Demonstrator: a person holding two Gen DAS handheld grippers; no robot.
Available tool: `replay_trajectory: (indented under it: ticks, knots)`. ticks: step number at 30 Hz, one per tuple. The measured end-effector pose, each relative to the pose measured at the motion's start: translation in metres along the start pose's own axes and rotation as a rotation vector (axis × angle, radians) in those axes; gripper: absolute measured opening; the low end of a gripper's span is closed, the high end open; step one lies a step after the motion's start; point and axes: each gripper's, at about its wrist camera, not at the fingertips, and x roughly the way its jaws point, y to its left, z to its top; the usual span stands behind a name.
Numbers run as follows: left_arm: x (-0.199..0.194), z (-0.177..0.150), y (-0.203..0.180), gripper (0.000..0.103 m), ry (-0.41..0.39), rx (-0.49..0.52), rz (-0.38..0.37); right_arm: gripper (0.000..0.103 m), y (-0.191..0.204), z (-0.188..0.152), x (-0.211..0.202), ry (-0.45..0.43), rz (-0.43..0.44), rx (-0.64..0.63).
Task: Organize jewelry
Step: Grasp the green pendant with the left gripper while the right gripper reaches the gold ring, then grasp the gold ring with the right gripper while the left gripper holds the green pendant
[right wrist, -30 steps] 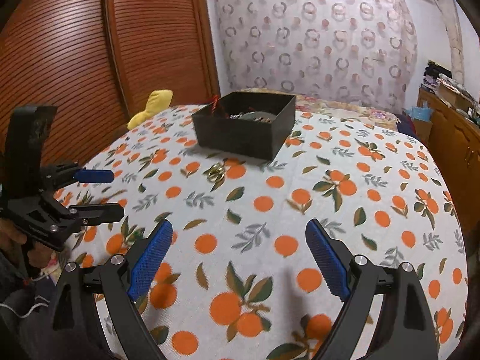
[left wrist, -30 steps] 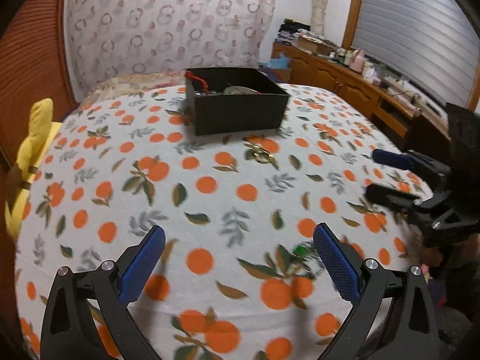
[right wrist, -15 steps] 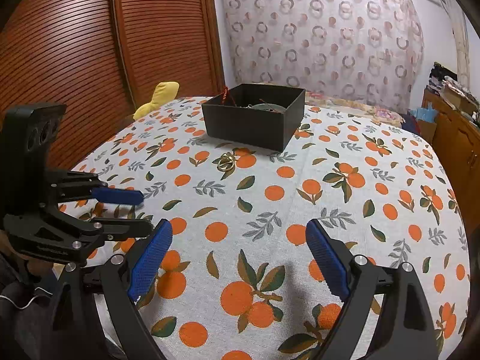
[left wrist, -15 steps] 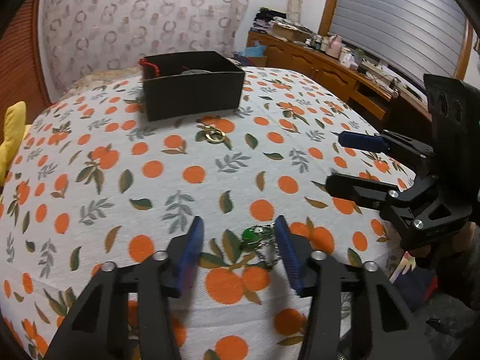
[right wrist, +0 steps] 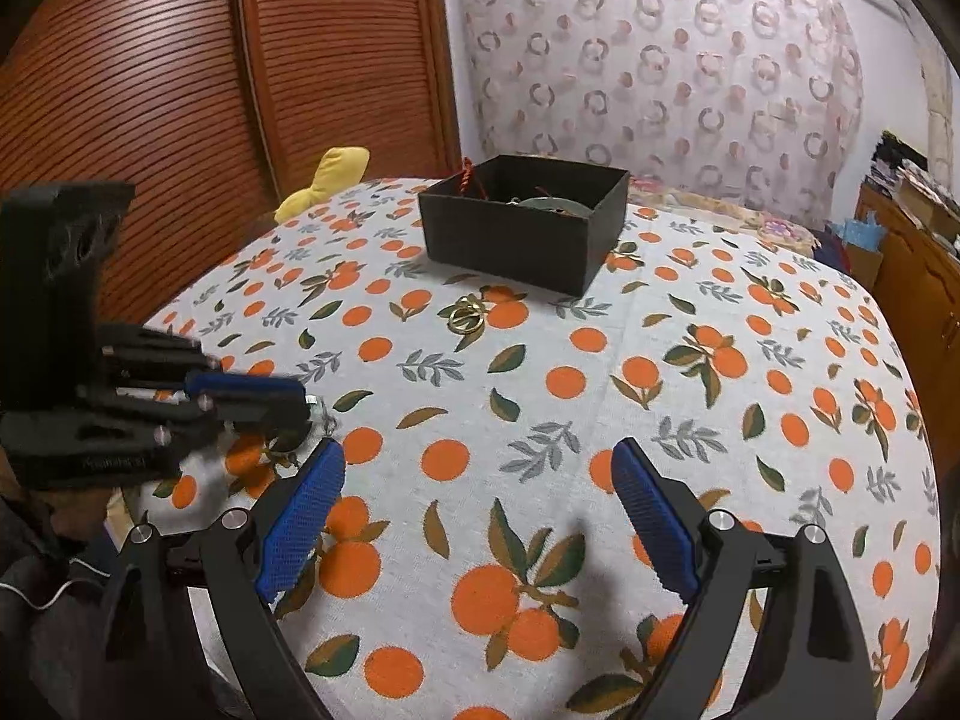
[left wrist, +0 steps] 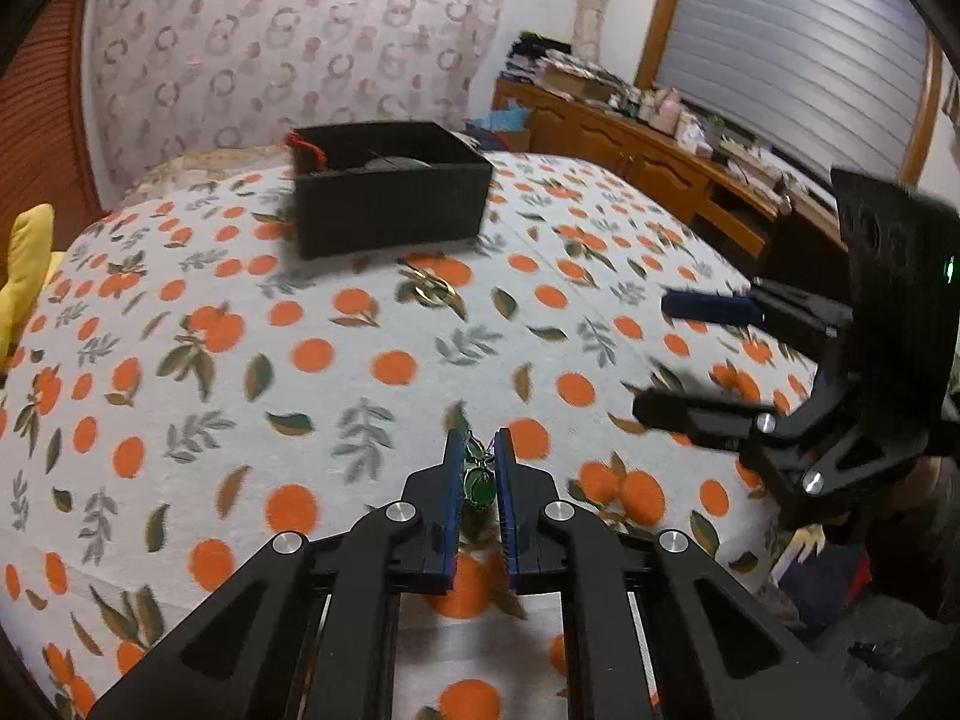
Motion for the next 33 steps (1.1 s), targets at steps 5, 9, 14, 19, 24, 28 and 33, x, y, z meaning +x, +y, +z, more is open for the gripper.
replay_trajectory:
  ticks: [5, 9, 14, 19, 24, 28, 33]
  knots:
    - [-0.009, 0.006, 0.014, 0.009, -0.039, -0.032, 0.023, 0.068, 0.008, 0.013, 0.013, 0.040, 0.021, -0.057]
    - [-0.016, 0.012, 0.025, 0.009, -0.066, -0.048, 0.041, 0.060, 0.010, 0.026, 0.029, 0.066, 0.018, -0.083]
    - [-0.020, 0.019, 0.032, 0.009, -0.091, -0.054, 0.058, 0.052, 0.001, 0.045, 0.053, 0.101, 0.013, -0.082]
    - [-0.021, 0.030, 0.039, 0.009, -0.111, -0.056, 0.066, 0.049, -0.004, 0.062, 0.077, 0.133, 0.025, -0.075]
    - [-0.018, 0.035, 0.041, 0.009, -0.117, -0.055, 0.074, 0.047, 0.001, 0.074, 0.095, 0.153, 0.026, -0.096]
    - [-0.016, 0.038, 0.043, 0.009, -0.119, -0.054, 0.078, 0.044, 0.005, 0.078, 0.105, 0.162, 0.014, -0.109]
    - [-0.015, 0.042, 0.045, 0.009, -0.123, -0.055, 0.081, 0.022, 0.010, 0.078, 0.108, 0.161, 0.007, -0.128]
